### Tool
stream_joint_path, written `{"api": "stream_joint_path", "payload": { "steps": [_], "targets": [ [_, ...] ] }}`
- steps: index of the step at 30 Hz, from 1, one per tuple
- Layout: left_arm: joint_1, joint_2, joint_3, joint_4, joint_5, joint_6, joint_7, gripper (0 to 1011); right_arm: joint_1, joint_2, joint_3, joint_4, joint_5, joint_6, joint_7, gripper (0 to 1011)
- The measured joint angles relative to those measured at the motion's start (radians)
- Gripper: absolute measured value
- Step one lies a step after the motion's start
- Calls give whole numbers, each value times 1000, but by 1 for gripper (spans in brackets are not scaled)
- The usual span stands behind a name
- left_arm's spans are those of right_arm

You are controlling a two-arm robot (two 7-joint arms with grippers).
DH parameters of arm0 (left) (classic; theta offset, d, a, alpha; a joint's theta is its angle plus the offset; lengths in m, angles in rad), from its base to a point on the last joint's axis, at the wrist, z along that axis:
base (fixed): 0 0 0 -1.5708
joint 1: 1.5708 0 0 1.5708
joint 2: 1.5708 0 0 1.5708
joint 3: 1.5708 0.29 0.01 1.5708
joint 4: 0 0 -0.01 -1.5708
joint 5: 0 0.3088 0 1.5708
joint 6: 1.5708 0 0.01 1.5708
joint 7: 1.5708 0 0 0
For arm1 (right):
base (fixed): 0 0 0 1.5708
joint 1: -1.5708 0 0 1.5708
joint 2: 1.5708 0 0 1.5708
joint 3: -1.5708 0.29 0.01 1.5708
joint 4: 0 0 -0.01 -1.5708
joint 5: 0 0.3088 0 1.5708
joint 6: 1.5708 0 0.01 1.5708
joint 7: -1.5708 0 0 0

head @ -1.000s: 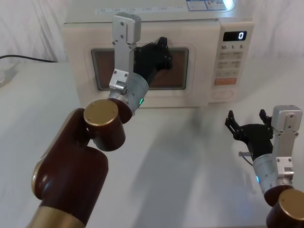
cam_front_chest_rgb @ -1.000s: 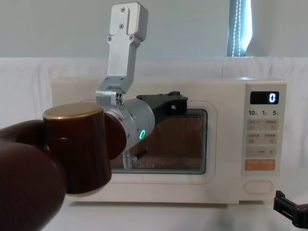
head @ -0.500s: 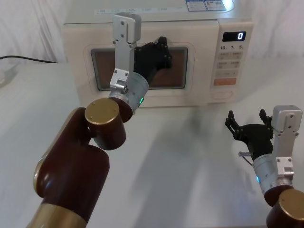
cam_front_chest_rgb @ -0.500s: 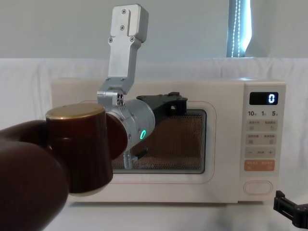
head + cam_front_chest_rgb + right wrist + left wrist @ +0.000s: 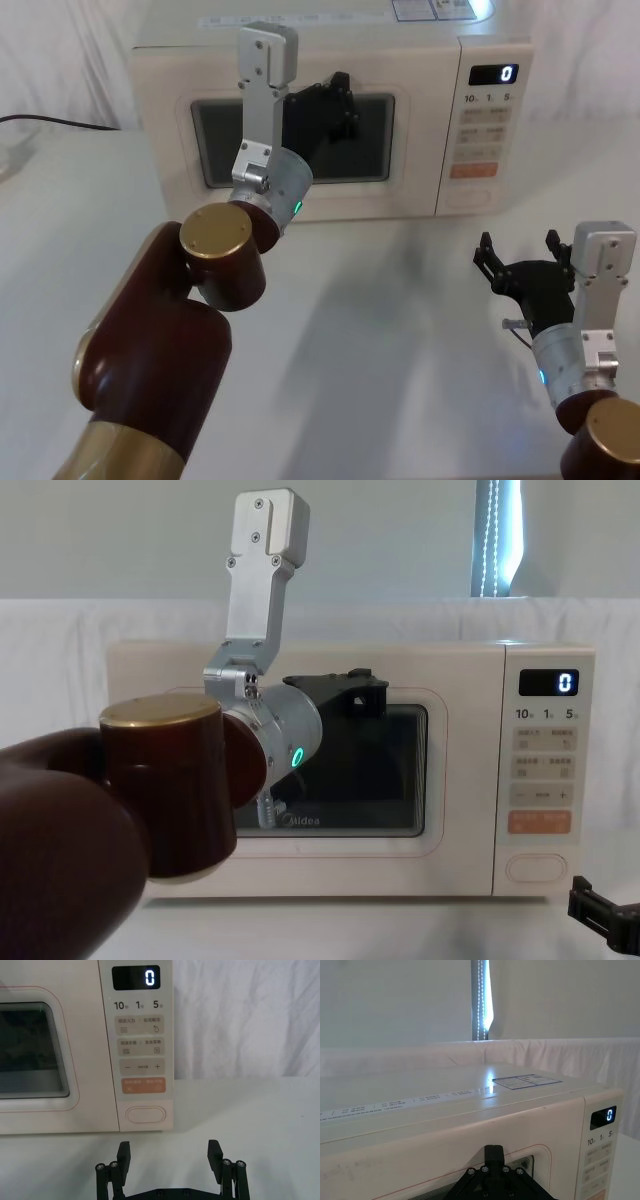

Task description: Press the button to open the microwave door with one hand; close the microwave door with the other hand.

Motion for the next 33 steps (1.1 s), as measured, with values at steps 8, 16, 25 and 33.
{"api": "stream_joint_path", "payload": {
  "steps": [8, 16, 25, 33],
  "targets": [
    [6, -3, -5, -3, -2, -4, -3, 0, 0, 0, 0, 0, 0, 0, 0, 1000],
    [61, 10, -6, -76, -15, 23, -13, 0, 0, 0, 0, 0, 0, 0, 0, 1000],
    [140, 49, -17, -186, -37, 62, -20, 0, 0, 0, 0, 0, 0, 0, 0, 1000],
    [217, 96, -38, -287, -52, 95, -17, 0, 0, 0, 0, 0, 0, 0, 0, 1000]
  ]
}}
